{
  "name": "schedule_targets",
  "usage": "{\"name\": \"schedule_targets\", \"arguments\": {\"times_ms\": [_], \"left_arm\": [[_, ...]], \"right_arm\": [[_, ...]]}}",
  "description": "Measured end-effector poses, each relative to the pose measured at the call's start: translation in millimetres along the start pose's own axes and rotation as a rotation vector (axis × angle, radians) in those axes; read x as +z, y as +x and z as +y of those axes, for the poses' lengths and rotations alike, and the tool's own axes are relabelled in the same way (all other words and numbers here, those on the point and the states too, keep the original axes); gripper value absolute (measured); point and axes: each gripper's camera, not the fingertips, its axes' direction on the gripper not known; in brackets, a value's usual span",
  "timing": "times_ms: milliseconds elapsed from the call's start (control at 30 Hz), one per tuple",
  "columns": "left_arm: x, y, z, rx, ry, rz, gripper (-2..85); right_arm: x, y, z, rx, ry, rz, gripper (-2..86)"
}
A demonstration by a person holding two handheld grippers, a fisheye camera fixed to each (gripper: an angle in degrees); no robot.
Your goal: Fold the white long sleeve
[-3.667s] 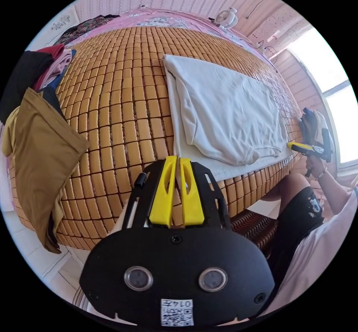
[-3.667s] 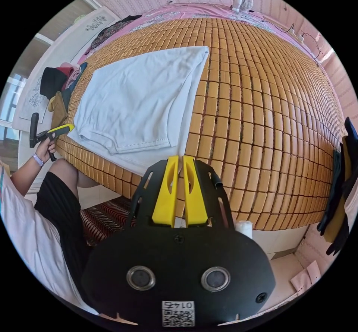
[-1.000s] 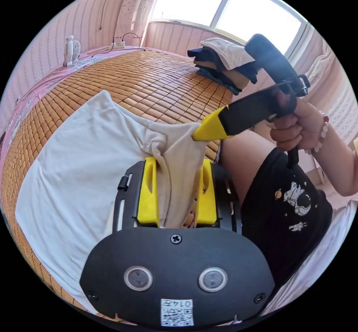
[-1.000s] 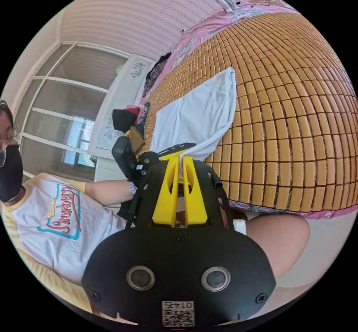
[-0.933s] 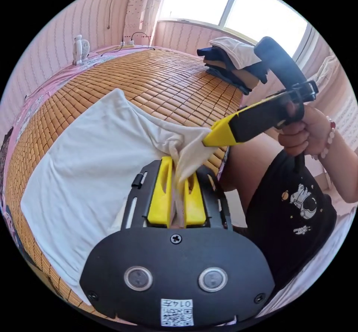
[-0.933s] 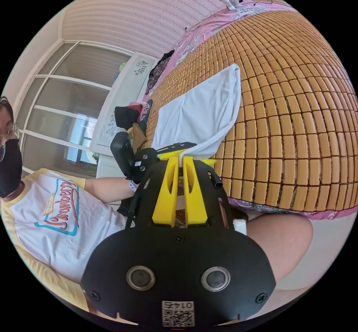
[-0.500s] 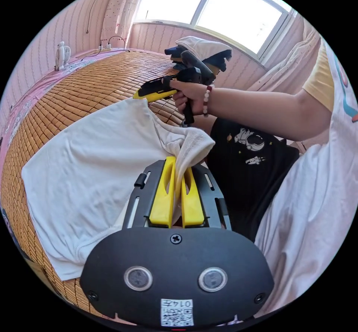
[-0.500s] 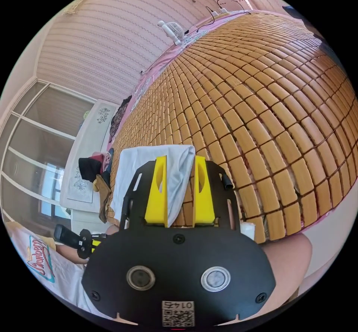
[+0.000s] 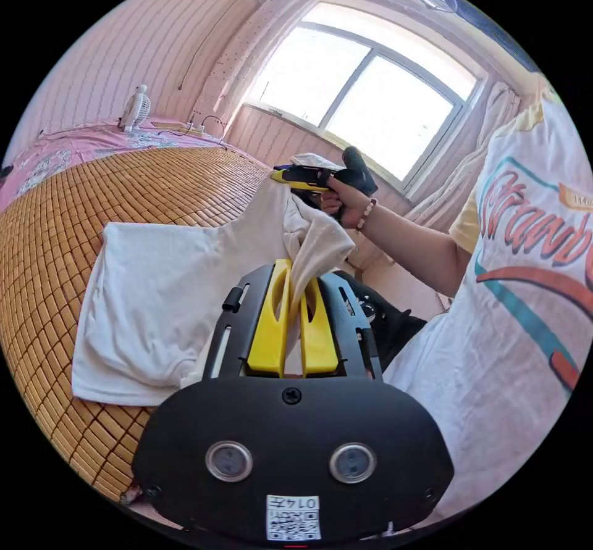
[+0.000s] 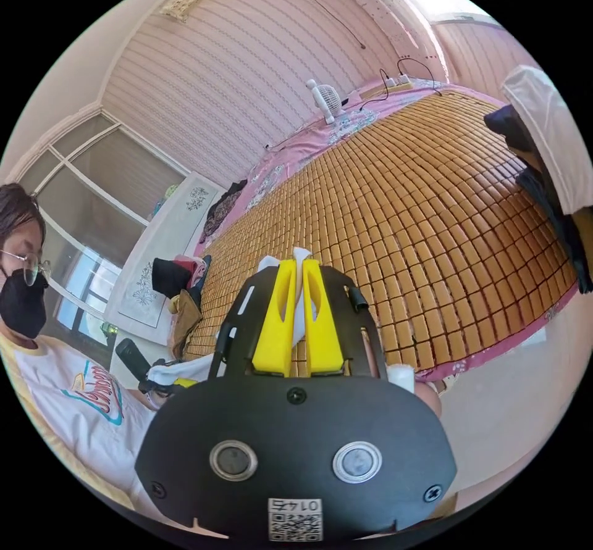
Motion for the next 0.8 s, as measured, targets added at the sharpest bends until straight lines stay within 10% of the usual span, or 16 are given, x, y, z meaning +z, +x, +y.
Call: {"name": "schedule_targets", "arguments": {"times_ms": [367, 800], "left_arm": [[-74, -104, 54, -0.500, -0.020, -0.521, 9.3], [-39, -113, 58, -0.545, -0.088, -0.583, 13.0]], "right_arm": [[195, -97, -59, -0.186, -0.238, 0.038, 7.6], [283, -160, -32, -0.655, -0.488, 0.285, 8.8]]}}
